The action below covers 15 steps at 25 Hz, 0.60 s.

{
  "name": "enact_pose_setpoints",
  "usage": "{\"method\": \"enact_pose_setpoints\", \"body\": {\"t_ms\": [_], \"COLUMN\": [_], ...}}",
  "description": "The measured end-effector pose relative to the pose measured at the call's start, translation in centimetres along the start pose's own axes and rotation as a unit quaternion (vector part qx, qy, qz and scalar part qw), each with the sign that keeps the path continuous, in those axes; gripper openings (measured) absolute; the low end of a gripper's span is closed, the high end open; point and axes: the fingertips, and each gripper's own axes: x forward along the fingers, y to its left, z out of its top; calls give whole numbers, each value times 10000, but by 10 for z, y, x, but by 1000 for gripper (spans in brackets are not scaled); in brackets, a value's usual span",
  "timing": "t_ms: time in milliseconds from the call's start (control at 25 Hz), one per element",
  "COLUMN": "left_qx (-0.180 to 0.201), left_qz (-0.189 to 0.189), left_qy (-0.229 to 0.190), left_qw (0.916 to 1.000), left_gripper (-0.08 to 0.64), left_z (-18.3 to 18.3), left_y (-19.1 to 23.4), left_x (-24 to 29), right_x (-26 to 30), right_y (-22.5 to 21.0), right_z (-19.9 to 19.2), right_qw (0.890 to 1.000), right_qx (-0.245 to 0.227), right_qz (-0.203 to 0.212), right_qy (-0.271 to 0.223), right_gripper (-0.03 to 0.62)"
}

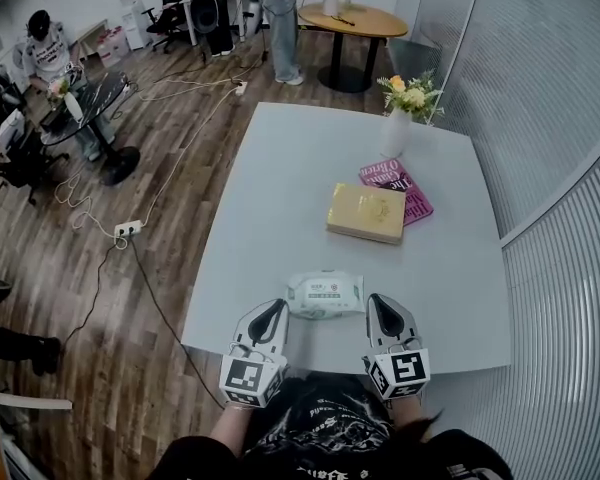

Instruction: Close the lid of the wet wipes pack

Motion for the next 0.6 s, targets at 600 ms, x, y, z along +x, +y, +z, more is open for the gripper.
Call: {"method": "enact_pose_setpoints", "body": {"t_ms": [600], "left_qx": [117], "left_qz": [206], "left_qy": [-87], "left_qw": [9997], "left_gripper": [18], "left_z": [8], "left_y": [13], "left_x": [2], "right_x": [1], "right_y": [-5], "right_z": [4], "right_qw": [9993], "right_qx": [-288], "right_qz": [-254], "right_qy": [-5], "right_gripper": [-2]}}
